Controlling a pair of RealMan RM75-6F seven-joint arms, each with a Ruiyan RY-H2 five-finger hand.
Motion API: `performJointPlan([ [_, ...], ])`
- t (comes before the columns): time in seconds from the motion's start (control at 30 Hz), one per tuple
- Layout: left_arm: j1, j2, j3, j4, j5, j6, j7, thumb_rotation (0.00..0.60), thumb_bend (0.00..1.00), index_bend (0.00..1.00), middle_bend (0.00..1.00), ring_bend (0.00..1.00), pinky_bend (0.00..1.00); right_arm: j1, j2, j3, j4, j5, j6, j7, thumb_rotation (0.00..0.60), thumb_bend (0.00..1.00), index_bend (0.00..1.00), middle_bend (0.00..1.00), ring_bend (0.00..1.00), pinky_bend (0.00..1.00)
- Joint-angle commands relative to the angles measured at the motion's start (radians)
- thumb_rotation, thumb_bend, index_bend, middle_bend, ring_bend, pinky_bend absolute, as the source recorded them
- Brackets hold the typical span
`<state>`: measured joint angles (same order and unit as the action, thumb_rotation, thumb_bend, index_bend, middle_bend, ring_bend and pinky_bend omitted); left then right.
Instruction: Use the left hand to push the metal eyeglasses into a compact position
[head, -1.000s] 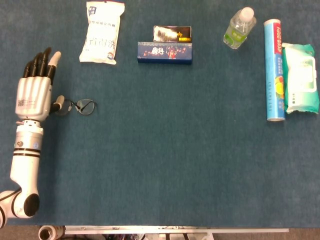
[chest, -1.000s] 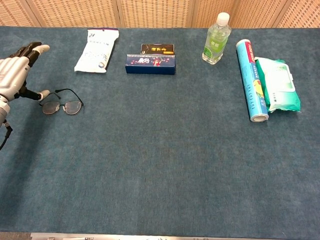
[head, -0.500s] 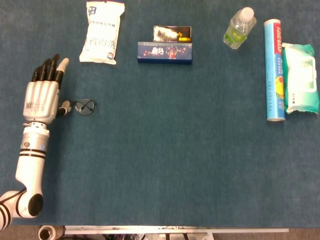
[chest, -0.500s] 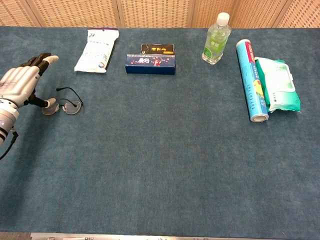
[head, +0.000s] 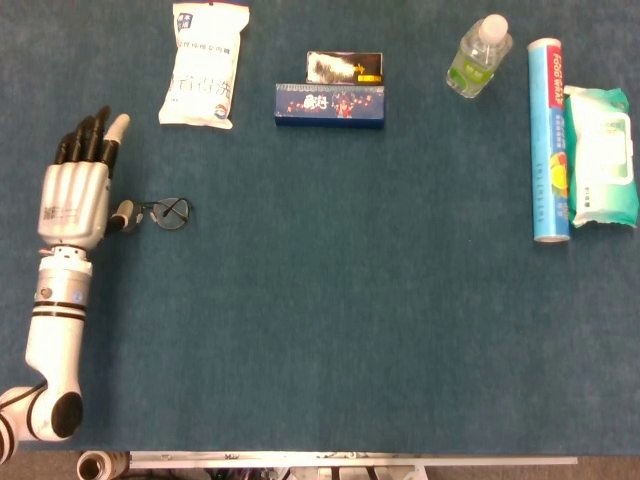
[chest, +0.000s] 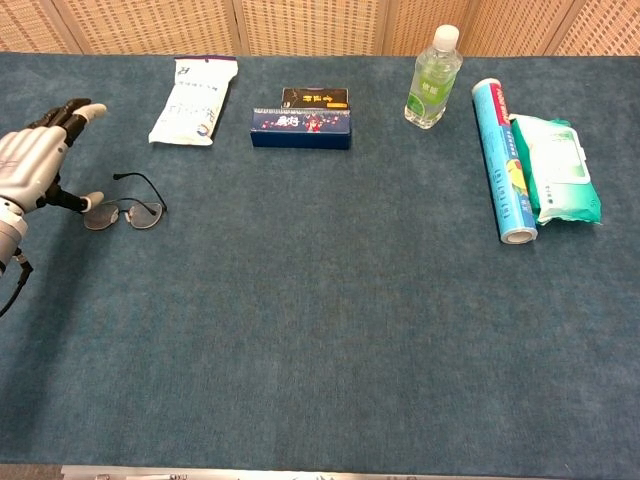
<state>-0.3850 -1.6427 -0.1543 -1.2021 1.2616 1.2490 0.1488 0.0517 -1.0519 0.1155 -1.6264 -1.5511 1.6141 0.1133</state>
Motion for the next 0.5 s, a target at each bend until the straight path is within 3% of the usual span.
performJointPlan([
  [0.03, 0.032, 0.080, -0.022, -0.140, 0.004, 0.071, 0.036, 0.600, 0.23, 0.00, 0.00, 0.00, 0.11, 0.000, 0.000, -0.001, 0.000, -0.002, 0.000, 0.000, 0.600, 0.28, 0.43, 0.35, 0.17, 0.39],
  [0.33, 0.084, 0.237, -0.028, -0.505, 0.004, 0.185, 0.230, 0.600, 0.23, 0.00, 0.00, 0.00, 0.11, 0.002, -0.005, -0.005, -0.001, -0.006, -0.005, -0.010, 0.600, 0.28, 0.43, 0.35, 0.17, 0.39],
  [0.5, 0.087, 0.257, -0.013, -0.633, 0.023, 0.215, 0.335, 0.600, 0.23, 0.00, 0.00, 0.00, 0.11, 0.003, -0.007, -0.006, -0.001, -0.008, -0.006, -0.013, 0.600, 0.28, 0.43, 0.35, 0.17, 0.39],
])
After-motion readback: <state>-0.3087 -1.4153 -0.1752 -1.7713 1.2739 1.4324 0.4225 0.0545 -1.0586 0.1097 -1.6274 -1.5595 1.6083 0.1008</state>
